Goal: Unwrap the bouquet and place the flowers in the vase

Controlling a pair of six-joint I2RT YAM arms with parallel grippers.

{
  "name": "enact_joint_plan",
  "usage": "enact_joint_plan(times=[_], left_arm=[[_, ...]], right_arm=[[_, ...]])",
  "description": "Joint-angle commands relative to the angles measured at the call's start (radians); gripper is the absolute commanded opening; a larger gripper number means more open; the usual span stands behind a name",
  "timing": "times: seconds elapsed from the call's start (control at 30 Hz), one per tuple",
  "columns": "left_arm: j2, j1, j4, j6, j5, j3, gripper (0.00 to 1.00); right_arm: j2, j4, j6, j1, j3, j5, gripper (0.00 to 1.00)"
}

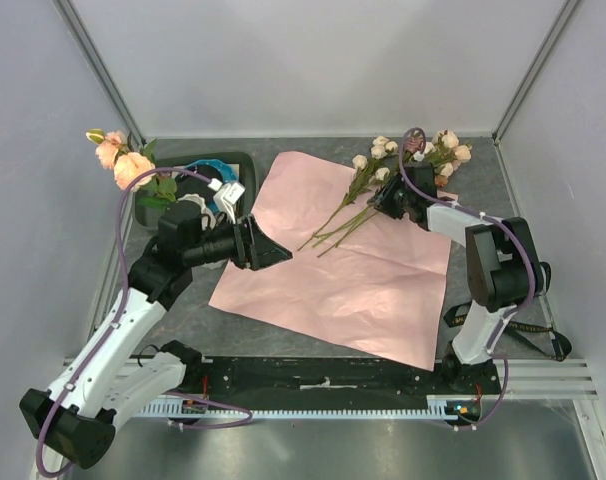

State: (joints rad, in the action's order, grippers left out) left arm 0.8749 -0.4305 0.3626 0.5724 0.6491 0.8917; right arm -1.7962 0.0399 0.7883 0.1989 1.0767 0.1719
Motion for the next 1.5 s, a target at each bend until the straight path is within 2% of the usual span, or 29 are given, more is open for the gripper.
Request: enact_joint_plan(times=[0.0, 0.27, 0.33, 0.43, 0.57, 0.63, 0.97, 1.1, 1.23, 1.47], left_arm=[[-0.025, -0.013, -0.100, 0.081, 0.070, -0.025, 0.73], [-0.027, -0.019, -0.099, 0.086, 0.061, -0.033, 0.73], [-0.027, -0.022, -0.097, 0.092, 0.058, -0.033, 0.72], [-0.036, -0.024, -0.097, 0.093, 0.057, -0.036, 0.71], [-0.050, -0.024, -0.087, 0.093, 0.049, -0.036, 0.71], [-0.053, -0.024, -0.082, 0.090, 0.043, -0.037, 0.71], [-0.050, -0.025, -0.082, 0.098, 0.050, -0.014, 0.72], [-0.062, -0.025, -0.082, 0.104, 0.050, -0.010, 0.75], [-0.051, -0.025, -0.094, 0.124, 0.044, 0.006, 0.77], [0.025, -0.025, -0.226, 0.211, 0.086, 0.012, 0.78]], right_arm=[[-0.055, 0.084, -0.004, -0.001, 0.055, 0.000, 0.36], [-0.126, 0.107, 0.009, -0.001, 0.100, -0.014, 0.36], [-0.137, 0.104, 0.012, -0.001, 0.115, -0.017, 0.32], [-0.140, 0.075, 0.012, -0.001, 0.132, -0.026, 0.19], [-0.034, 0.051, -0.009, -0.001, 0.094, -0.090, 0.09], [0.015, 0.051, -0.020, -0.001, 0.072, -0.121, 0.00], [0.239, 0.147, -0.153, -0.003, 0.043, -0.120, 0.00], [0.325, 0.195, -0.205, 0.002, 0.016, -0.013, 0.00], [0.418, 0.213, -0.314, 0.059, -0.011, 0.206, 0.00], [0.529, 0.106, -0.460, 0.324, -0.093, 0.307, 0.00]])
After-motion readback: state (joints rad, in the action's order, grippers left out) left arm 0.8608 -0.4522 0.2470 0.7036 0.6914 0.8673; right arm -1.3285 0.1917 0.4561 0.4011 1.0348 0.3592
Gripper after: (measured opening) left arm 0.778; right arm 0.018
